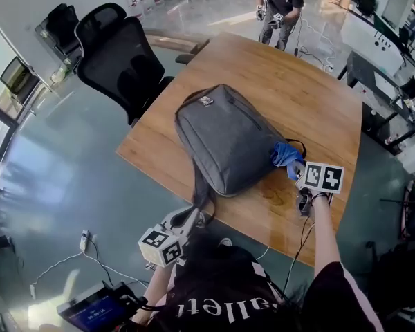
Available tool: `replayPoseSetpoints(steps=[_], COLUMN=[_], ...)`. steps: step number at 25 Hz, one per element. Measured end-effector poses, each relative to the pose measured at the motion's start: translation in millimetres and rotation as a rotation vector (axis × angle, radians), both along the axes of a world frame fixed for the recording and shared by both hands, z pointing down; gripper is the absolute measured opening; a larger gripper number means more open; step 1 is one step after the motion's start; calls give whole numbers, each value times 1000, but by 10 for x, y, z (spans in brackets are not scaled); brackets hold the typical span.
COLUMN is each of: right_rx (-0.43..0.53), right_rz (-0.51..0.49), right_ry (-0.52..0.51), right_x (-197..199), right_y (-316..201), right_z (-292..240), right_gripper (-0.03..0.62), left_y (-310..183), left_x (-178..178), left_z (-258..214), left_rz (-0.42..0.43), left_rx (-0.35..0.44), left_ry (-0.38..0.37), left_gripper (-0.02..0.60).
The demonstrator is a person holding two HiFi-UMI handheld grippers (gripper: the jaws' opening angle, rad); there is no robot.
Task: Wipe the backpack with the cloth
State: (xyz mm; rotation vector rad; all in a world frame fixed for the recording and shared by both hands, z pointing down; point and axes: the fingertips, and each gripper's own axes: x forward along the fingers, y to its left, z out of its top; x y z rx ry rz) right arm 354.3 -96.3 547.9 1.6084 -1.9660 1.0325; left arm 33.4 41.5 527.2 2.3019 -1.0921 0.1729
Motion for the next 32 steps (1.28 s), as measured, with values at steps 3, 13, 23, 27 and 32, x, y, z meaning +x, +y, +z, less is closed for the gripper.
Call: replayPoseSetpoints(steps=[3,13,23,27,32], right_rx=[4,95,27,-17,-41], right_rz=[33,-150,-415,-457,-431], right_ry=[1,-124,-216,-208,-196], right_x=[187,-800,-2521,-2840,-2872], right_y=[-12,203,455,453,306], right_z=[-41,-639,-528,-409,-345], right_gripper=[69,69,69,69,69], left_y=[-20,-256,-615,-759,-955], left_x=[17,73,-180,-329,-463], left_z=[-16,-138,-65,-67,-77], left_rz=[5,49,60,47,51], left_rx=[0,13,11,10,11], left_ry=[1,6,25,34,45], left_gripper=[0,0,0,0,0])
